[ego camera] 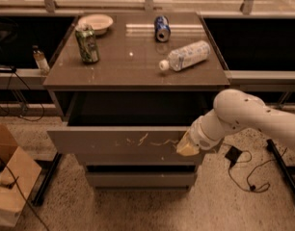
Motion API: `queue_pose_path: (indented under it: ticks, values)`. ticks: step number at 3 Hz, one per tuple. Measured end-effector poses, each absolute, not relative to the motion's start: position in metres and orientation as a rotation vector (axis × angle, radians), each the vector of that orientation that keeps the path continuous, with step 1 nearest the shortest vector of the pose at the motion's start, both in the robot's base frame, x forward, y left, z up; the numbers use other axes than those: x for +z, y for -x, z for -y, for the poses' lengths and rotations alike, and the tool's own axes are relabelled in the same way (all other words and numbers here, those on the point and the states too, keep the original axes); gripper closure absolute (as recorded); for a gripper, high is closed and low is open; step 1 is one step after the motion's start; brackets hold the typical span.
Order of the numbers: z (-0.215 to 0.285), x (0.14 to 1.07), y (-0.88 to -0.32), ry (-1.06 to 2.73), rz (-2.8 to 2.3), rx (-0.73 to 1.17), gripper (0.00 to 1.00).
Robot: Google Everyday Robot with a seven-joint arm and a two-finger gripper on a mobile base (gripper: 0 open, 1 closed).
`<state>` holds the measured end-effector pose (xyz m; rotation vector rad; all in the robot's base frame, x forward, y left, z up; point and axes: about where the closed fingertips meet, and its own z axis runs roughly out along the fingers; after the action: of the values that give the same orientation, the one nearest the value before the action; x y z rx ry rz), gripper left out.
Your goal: Close top drawer
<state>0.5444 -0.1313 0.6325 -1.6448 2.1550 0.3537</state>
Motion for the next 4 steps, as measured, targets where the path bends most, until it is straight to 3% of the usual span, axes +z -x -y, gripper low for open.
queue_pose_path:
  ticks: [1, 2, 4]
  values:
    - [0.130, 0.633, -0.546, 1.642, -2.147, 0.353, 0.98]
    - [0.113, 0.645, -0.591, 1.603, -2.050, 0.343, 0.76]
    - [0.103, 0.662, -0.608, 1.572, -1.967, 0.358, 0.29]
